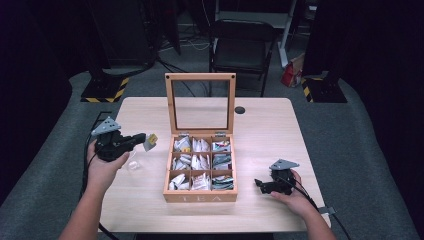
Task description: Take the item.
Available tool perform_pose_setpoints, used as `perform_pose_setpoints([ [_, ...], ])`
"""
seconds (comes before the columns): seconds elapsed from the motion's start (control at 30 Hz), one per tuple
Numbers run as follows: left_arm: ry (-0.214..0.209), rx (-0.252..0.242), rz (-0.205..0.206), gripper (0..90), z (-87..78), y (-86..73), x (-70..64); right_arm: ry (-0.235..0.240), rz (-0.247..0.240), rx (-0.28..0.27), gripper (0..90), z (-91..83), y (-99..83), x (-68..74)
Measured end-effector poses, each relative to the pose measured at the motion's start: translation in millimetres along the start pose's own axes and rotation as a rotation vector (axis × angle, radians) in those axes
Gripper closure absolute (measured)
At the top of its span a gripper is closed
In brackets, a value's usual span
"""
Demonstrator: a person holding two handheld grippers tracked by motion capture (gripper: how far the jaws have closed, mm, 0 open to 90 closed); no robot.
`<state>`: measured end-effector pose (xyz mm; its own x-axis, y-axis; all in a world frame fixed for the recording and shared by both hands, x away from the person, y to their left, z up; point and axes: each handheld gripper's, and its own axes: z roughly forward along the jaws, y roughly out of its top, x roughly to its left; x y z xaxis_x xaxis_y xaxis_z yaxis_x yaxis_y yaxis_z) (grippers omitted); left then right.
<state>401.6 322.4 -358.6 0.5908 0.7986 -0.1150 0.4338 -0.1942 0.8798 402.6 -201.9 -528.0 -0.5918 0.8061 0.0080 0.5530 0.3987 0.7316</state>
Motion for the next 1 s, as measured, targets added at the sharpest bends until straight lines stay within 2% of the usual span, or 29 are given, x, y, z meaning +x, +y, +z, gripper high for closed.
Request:
perform_pose_setpoints([
  [0.6, 0.065, -0.016, -0.039, 89.7, -19.4, -2.4, 21.7, 0.001, -0.001, 0.0, 11.8, 0.1, 0.0, -0.1],
  [1.0, 0.094, -0.028, -0.065, 89.8, -26.3, -7.0, 31.7, 0.002, 0.0, -0.001, 11.8, 0.2, 0.0, 0.0],
])
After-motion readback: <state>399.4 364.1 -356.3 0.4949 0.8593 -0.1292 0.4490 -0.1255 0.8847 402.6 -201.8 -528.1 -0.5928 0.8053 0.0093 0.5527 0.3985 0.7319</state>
